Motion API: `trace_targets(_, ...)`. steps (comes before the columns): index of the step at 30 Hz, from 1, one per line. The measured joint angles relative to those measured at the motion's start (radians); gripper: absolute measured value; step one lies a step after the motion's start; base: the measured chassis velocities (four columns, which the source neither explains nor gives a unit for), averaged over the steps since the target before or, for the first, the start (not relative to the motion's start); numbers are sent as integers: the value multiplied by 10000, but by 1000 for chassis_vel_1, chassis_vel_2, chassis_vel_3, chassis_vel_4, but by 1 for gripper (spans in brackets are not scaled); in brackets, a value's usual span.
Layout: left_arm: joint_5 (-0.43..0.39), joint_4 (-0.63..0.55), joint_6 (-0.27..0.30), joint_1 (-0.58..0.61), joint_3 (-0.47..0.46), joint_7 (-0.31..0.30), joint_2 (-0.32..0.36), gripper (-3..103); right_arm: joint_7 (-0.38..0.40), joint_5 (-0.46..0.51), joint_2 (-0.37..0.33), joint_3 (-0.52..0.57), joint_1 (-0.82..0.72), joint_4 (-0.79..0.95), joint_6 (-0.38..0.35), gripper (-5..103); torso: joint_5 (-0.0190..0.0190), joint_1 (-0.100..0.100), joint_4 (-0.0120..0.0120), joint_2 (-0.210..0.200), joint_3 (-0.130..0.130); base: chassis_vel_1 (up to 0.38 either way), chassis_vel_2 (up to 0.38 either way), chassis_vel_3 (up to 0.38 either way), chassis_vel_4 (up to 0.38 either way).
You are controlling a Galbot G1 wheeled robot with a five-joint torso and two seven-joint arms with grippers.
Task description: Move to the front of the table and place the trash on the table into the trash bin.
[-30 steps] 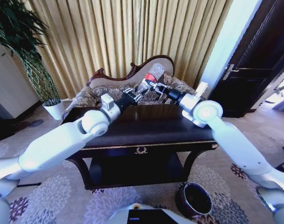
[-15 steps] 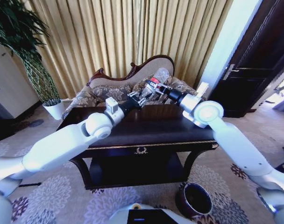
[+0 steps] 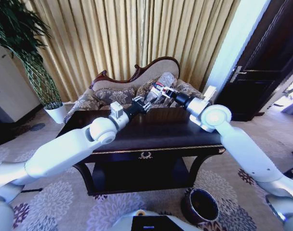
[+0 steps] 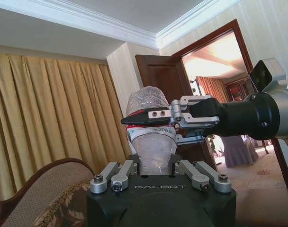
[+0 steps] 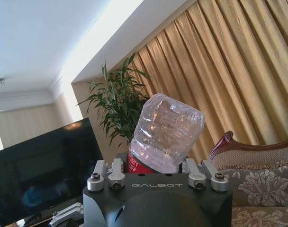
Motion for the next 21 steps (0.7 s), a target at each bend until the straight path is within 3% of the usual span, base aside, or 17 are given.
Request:
trace_targets(4, -26, -120, 146, 87, -41, -138, 69, 28, 1, -37, -13, 5, -30, -14, 56, 44, 0, 0, 0, 0, 0, 0, 0, 0, 0)
trace_targets(6, -2, -169, 153, 150, -46, -185, 132, 39, -14, -104, -36, 42, -74, -20, 99, 38, 0, 0, 0, 0, 0, 0, 0, 0, 0)
trace_targets(7, -2, -169, 153, 150, -46, -185, 132, 39, -14, -104, -36, 42, -74, -20, 99, 38, 0, 0, 0, 0, 0, 0, 0, 0, 0)
trace_targets(11, 14, -293, 150, 180, -20, -198, 226, 60, -195, -218, -86, 147, -224, 8, 141, 26, 0, 0, 0, 0, 0, 0, 0, 0, 0)
trace_targets(12, 14, -293, 150, 180, -20, -198, 226, 60, -195, -218, -86, 147, -224, 8, 141, 26, 0, 0, 0, 0, 0, 0, 0, 0, 0)
trace_targets(15, -11, -371, 129, 172, 8, -175, 235, 77, -234, -232, -111, 237, -308, 47, 169, 25, 0, 0, -1, 0, 0, 0, 0, 0, 0)
trace_targets(17, -21, -384, 75, 178, 12, -160, 238, 77, -239, -241, -122, 263, -338, 55, 206, 25, 1, 0, -1, 0, -1, 0, 0, 0, 0)
trace_targets(20, -97, -465, -53, 225, -6, -1, 262, 93, -247, -310, -183, 379, -473, 87, 263, 25, 0, 0, 0, 0, 0, 0, 0, 0, 0)
trace_targets(21, -97, -465, -53, 225, -6, -1, 262, 93, -247, -310, -183, 379, -473, 87, 263, 25, 0, 0, 0, 0, 0, 0, 0, 0, 0)
